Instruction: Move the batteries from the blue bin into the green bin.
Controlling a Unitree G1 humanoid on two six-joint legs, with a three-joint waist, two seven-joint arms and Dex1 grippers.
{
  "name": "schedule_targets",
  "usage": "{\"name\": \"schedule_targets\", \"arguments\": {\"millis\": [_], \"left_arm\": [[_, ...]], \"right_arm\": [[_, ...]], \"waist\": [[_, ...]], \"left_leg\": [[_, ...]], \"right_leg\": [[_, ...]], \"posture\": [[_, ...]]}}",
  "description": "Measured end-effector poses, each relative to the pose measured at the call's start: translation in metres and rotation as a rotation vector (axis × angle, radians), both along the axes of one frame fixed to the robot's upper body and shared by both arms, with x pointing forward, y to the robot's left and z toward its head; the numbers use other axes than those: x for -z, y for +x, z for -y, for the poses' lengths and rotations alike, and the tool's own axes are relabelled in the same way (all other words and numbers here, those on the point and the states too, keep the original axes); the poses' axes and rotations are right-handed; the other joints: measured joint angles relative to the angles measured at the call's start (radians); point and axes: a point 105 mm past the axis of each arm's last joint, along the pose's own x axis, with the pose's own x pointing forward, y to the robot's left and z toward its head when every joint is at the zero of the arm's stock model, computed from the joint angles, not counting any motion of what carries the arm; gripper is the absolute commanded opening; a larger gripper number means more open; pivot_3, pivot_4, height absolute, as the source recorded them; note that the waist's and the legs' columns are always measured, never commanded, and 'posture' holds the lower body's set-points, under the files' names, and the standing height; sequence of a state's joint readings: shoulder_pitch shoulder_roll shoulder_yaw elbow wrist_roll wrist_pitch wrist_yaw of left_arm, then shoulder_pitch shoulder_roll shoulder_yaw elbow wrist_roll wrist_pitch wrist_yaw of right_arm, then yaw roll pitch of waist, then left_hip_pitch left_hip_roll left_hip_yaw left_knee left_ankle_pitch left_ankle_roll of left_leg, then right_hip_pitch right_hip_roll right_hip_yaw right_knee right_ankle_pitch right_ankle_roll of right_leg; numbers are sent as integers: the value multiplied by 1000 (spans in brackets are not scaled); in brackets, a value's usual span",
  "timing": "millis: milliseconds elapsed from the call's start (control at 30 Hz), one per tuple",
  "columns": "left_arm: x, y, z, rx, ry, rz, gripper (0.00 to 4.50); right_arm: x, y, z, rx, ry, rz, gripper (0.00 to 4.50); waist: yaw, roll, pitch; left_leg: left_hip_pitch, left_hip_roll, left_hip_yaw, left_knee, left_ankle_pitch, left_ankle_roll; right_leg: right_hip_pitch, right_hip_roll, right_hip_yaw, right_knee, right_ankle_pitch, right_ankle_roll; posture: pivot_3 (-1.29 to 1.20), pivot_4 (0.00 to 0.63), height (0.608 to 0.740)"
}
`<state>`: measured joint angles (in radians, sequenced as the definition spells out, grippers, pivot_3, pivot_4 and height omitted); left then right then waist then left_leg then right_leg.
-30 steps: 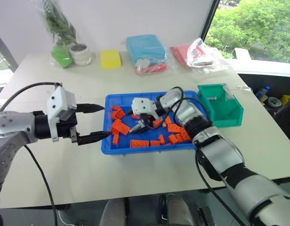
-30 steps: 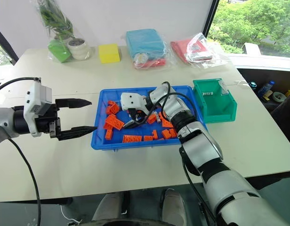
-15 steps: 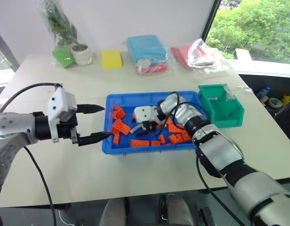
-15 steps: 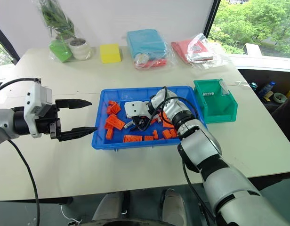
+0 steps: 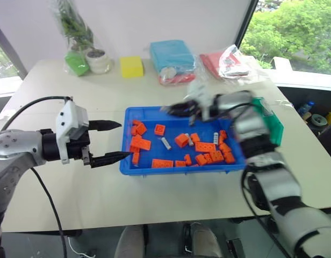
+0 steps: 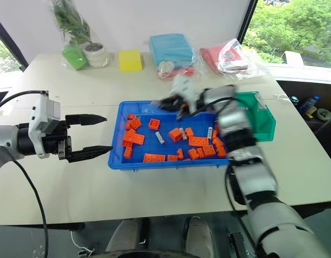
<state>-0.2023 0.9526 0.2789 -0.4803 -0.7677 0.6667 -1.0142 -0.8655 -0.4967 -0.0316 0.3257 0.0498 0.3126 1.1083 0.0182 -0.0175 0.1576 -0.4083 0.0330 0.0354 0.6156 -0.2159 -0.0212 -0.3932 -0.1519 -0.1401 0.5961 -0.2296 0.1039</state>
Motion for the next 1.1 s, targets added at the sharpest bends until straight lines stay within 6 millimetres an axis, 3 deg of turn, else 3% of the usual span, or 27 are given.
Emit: {"name": "schedule_targets", "arguments": {"millis": [67,200,300,500,733,833,900,967,1100], "left_arm": [[2,4,0,-13,-32,-7,4500],[14,10,3,-14,-53,-34,4500],[20,15,7,-6,-64,-41,4500],[11,25,9,-7,-78,5,4500],[12,28,11,-10,-87,10,4500],[14,26,11,-21,-86,11,4500],[15,23,11,-25,-84,9,4500],[16,19,11,-30,-82,6,4500],[22,14,12,-35,-74,-6,4500]], "right_arm": [[-2,-4,47,199,13,-14,62],[17,-25,137,574,-25,-93,62],[31,-35,159,673,-52,-129,62],[39,-31,162,729,-99,-112,3021],[-9,-20,115,498,55,-29,3021],[-10,-30,71,289,59,-63,3021],[3,-37,35,146,27,-127,3021],[31,-41,0,57,-28,-231,3021],[87,-56,-43,-43,-124,-382,3021]], "waist": [[2,-3,-2],[-2,-2,-3],[-16,-1,-3],[-28,0,-3],[-25,1,-3],[-26,0,-3],[-28,0,-3],[-29,-1,-4],[-17,-1,-4]], "left_leg": [[0,0,1,0,-1,-2],[0,0,3,-1,-1,-2],[1,2,5,-2,0,1],[0,3,6,-1,0,1],[0,3,4,-1,0,1],[0,3,4,-1,0,1],[0,3,3,-1,0,1],[0,3,3,-1,0,1],[-1,2,3,0,0,1]], "right_leg": [[0,0,0,-1,-1,-1],[2,-1,0,-1,-2,-3],[1,0,1,0,0,0],[0,0,1,0,0,0],[1,1,1,0,0,-1],[1,0,1,-1,0,-1],[1,1,0,0,0,-1],[0,1,0,0,0,-1],[-3,0,0,0,1,-1]], "posture": [[0,150,683],[0,150,683],[0,150,683],[0,150,683],[0,150,683],[0,150,683],[0,150,683],[0,150,683],[0,150,683]]}}
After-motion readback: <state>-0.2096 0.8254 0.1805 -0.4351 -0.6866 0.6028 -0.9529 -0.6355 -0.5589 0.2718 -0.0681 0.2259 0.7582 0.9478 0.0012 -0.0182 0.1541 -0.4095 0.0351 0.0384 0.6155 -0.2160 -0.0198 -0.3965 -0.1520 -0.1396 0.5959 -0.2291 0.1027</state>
